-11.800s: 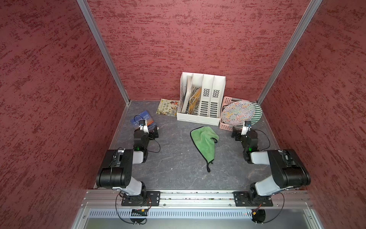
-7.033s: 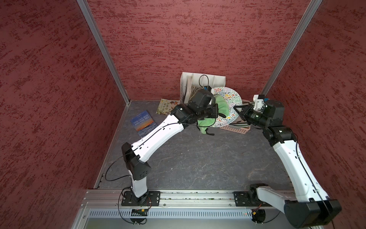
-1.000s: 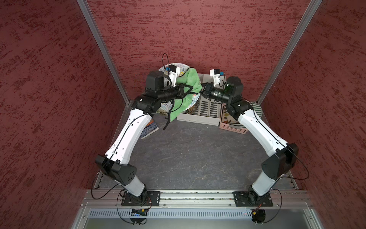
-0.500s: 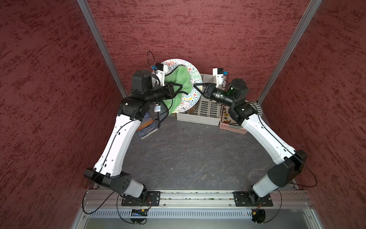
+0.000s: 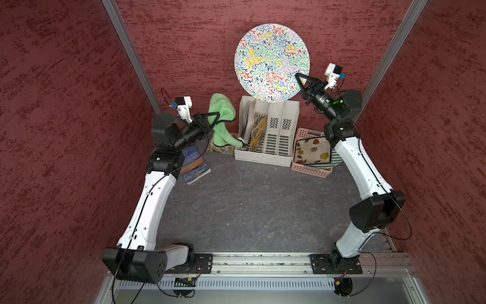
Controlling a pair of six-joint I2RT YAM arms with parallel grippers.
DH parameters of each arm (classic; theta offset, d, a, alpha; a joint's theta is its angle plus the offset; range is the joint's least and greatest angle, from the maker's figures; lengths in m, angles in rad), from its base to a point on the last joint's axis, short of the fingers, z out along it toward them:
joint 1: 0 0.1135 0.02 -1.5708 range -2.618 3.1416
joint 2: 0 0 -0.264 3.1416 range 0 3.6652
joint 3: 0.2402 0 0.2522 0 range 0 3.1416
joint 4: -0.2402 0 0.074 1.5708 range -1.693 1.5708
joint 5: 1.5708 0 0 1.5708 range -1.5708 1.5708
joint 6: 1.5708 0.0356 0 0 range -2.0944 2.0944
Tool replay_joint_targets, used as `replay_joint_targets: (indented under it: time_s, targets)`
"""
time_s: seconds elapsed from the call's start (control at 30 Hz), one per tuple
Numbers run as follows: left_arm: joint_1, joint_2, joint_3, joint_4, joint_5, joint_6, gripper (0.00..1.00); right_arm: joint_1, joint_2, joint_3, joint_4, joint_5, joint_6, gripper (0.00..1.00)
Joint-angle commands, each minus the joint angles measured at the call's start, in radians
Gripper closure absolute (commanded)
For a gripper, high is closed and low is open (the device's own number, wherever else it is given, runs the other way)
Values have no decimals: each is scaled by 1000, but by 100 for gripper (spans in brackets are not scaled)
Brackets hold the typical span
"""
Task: Wipe the wet plate dry
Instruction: Wipe the plate with towel.
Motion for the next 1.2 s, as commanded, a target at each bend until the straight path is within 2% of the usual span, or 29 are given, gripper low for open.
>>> replay_joint_targets:
  time_s: [0.0,0.1,0.23,0.43,0.57,0.63,0.77,0.87,0.97,1.03,1.17]
  targets:
    - [9,65,2,522,112,-327,100,49,10,-51,382,-62,271,100]
    - [1,150,75,769,105,-494,100,58,12,-124,464,-70,333,100]
    - [-31,266,228,982,72,-651,100,80,-7,-159,428,-139,289,100]
    - [-109,376,448,1004,59,-696,100,143,24,-169,514,-200,368,100]
    - [-194,422,524,958,50,-673,100,211,67,-89,487,-203,345,100]
    - [-251,444,527,951,44,-670,100,223,109,-2,447,-175,321,100]
    - [-355,462,461,961,26,-652,100,202,233,270,330,-117,265,100]
    - [-383,434,384,974,11,-642,100,150,288,420,212,-66,208,100]
    - [-333,368,310,1007,-22,-646,100,83,270,400,147,-24,184,100]
    - [-277,313,277,995,-40,-634,100,64,238,351,121,-55,159,100]
    - [-214,276,306,951,-37,-624,100,132,165,167,181,-106,167,100]
